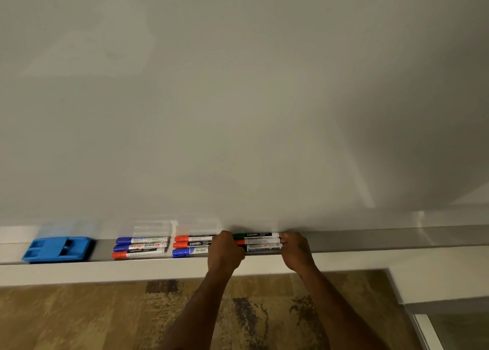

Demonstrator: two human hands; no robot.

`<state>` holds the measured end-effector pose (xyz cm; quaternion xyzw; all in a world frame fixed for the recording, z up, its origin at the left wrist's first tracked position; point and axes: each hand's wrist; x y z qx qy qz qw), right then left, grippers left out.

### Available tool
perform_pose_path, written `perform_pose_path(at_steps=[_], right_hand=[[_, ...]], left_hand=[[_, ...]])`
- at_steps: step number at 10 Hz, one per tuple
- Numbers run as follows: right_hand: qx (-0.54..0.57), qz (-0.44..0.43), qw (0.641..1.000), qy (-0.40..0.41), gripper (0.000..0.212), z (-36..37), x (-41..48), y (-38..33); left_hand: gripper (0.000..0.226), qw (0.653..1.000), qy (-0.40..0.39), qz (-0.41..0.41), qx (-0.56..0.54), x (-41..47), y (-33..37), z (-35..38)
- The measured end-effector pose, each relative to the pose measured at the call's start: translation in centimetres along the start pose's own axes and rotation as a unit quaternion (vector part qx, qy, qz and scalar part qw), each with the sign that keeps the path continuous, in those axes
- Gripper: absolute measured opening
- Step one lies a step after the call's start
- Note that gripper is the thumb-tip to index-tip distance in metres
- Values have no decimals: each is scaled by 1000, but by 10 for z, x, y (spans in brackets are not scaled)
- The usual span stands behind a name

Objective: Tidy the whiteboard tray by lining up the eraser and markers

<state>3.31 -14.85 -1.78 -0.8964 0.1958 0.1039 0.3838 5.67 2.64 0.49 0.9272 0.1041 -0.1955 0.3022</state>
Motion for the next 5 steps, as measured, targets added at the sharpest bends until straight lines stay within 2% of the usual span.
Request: perform_pose_path(at_steps=[3, 4, 5], right_hand=[[-2, 14, 1000, -3, 20, -3, -2, -4], [3, 15, 1000, 20, 23, -11, -14, -8], [12, -8, 995, 103, 15, -8, -40, -12]], left_hand=[[26, 998, 23, 25, 48, -8, 5, -11], [31, 993, 61, 90, 52, -21, 1, -18], [34, 974, 124, 180, 55, -40, -13, -28]])
Point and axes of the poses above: each hand's wrist, its own x-axis towards the middle knuckle, its own z-axis out of the palm, y = z × x, and after that the axes turned 1 degree about y, right-handed
